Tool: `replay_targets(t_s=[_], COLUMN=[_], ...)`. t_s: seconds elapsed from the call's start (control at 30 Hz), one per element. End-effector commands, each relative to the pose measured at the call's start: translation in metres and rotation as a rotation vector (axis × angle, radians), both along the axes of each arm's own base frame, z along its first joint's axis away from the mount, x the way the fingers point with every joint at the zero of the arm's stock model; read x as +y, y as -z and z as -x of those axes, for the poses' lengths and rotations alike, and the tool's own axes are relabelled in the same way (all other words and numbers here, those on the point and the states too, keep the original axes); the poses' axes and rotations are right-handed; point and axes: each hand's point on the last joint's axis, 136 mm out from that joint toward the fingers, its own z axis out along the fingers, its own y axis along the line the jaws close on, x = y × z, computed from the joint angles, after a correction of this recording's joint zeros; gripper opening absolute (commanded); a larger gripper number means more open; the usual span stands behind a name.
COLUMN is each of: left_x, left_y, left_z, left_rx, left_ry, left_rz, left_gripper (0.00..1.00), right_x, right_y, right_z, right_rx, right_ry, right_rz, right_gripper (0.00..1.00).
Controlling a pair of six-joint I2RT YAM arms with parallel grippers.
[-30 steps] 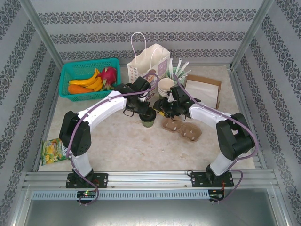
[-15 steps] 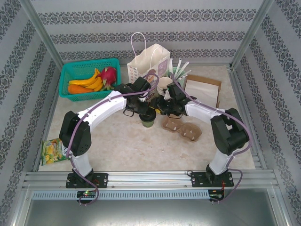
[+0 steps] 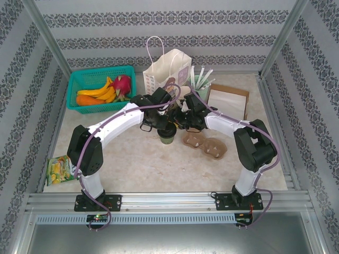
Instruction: Pack the takeout coffee
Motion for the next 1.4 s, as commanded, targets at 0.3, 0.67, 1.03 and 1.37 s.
replay_targets(t_s=[0.3, 0.67, 1.03, 1.37], left_x=[0.006, 0.009, 0.005, -0.001], left_y=[0.021, 0.010, 0.011, 0.014], left_z=[0.009, -0.001, -0.002, 0.001], left_rx=[0.082, 0.048, 0.060, 0.072], left_ry=[-0.099, -0.174, -0.169, -0.138], left_rz=[-0.082, -0.088, -0.075, -0.088], left_gripper=[0.00, 0.00, 0.00, 0.00], right_x=[-0.029, -0.052, -0.019, -0.032], right_y=[-0.022, -0.026, -0.015, 0.004], right_z=[0.021, 0.046, 0.063, 0.048], right_rx=[-0.112, -0.455, -0.579, -0.587], right_ry=[0.057, -0.030, -0.213, -0.166], right_rz=[0.080, 0.144, 0.167, 0.313], right_gripper=[0.56, 0.78, 0.73, 0.69])
